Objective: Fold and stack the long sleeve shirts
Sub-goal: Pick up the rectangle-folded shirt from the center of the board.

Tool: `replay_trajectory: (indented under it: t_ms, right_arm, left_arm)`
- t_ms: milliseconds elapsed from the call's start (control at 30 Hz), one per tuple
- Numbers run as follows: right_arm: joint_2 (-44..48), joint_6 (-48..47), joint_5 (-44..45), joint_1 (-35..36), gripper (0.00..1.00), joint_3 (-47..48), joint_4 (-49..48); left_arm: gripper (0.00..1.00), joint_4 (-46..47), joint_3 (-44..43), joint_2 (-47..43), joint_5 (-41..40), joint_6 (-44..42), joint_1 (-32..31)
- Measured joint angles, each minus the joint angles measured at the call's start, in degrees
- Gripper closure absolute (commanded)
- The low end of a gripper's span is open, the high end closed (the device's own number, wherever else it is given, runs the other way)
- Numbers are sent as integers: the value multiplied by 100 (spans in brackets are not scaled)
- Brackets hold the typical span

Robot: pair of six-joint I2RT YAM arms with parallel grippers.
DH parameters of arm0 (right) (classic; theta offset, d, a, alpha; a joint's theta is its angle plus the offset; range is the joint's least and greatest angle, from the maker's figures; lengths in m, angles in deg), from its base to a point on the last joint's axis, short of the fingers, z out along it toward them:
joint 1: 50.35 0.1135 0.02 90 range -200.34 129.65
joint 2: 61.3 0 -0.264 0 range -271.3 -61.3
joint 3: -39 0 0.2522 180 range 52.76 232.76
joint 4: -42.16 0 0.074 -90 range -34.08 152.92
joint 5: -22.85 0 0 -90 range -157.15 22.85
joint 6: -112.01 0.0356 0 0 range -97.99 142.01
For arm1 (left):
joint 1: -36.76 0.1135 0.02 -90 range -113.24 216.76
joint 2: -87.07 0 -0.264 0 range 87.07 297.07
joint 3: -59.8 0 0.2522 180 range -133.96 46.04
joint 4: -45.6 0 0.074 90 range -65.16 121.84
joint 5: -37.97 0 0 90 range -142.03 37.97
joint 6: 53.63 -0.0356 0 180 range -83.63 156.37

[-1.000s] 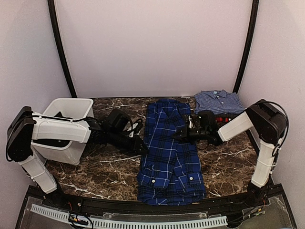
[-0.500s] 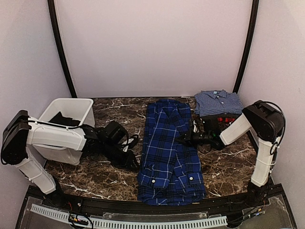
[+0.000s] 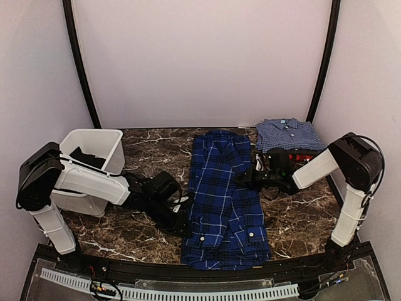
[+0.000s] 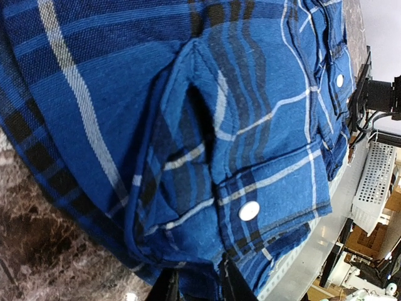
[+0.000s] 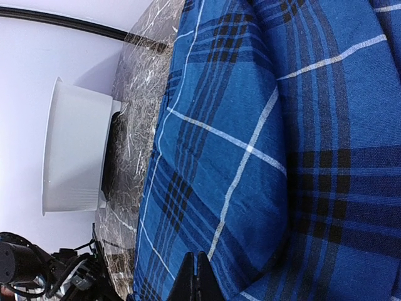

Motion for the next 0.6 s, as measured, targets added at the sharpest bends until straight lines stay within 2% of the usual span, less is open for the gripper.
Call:
replay_trajectory:
  t_ms: [133, 300, 467, 600]
  right_arm:
    - [234, -223, 168, 140, 100, 2, 354]
    - [852, -551, 367, 334, 99, -7, 1036]
    - [2079, -874, 553, 391, 85, -358, 1722]
    - [3025, -999, 702, 396, 69, -820, 2269]
  left_arm:
    - [77, 50, -24, 229, 48, 15, 0]
    - [67, -85, -131, 221, 11, -31, 0]
    - [56, -411, -190, -103, -35, -114, 0]
    - [54, -688, -264, -490, -90, -179, 9]
